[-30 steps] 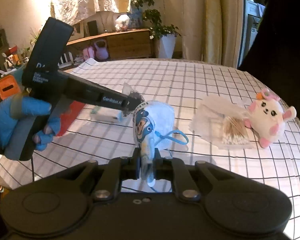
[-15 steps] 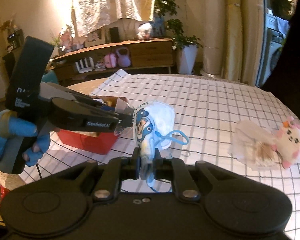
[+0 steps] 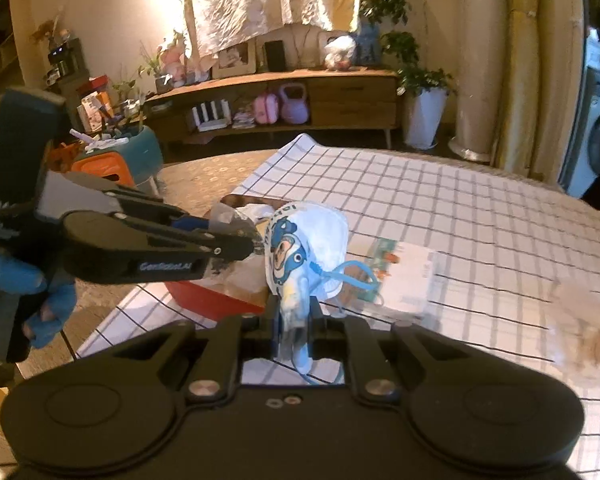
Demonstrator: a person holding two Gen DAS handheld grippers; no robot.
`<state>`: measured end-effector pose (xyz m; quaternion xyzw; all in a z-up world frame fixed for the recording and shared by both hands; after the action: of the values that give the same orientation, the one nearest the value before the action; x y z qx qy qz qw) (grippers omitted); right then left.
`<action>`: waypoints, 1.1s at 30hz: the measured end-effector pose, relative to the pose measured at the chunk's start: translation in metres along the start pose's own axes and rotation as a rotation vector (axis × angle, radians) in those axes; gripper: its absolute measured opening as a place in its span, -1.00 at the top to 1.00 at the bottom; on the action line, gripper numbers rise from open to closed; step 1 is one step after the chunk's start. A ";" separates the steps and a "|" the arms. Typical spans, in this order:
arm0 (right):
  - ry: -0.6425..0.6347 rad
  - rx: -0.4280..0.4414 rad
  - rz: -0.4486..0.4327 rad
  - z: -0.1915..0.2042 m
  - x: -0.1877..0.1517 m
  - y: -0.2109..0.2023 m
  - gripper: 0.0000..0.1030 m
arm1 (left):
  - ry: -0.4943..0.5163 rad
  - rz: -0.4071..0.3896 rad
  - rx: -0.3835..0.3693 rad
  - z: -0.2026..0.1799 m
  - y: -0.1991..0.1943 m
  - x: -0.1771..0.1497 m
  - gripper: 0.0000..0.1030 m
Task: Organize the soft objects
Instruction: 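Carry the pouch and bib with both tools over the red tin box, then open both tools to drop the pouch and bib into the tin box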
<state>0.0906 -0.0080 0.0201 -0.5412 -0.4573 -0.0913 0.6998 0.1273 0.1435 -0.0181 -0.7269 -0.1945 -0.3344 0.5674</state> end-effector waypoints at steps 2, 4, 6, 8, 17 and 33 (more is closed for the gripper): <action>-0.013 0.001 0.008 0.007 0.006 0.008 0.78 | -0.010 0.011 0.009 0.011 0.001 -0.004 0.66; -0.021 0.000 0.020 0.013 0.012 0.019 0.78 | -0.016 0.023 0.016 0.020 0.003 -0.008 0.66; -0.032 -0.003 0.026 0.018 0.018 0.029 0.78 | -0.025 0.038 0.024 0.029 0.005 -0.012 0.66; -0.044 -0.009 0.037 0.022 0.024 0.042 0.78 | -0.029 0.052 0.029 0.037 0.009 -0.017 0.66; -0.081 -0.036 0.097 0.037 0.042 0.101 0.76 | -0.059 0.113 0.054 0.065 0.033 -0.032 0.66; -0.109 -0.059 0.192 0.043 0.036 0.176 0.61 | -0.085 0.168 0.067 0.087 0.074 -0.032 0.66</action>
<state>0.1977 0.1115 -0.0721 -0.6067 -0.4379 -0.0078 0.6634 0.1767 0.2090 -0.1038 -0.7349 -0.1678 -0.2480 0.6085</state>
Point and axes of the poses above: each gripper's, at about its wrist camera, not at the fingertips, and y roughly the way its jaws point, z to its left, x to its top, the point moved 4 cm from there along y, roughly the way its jaws point, and after that the axes turned 11 degrees about -x, right-handed, at the moved point
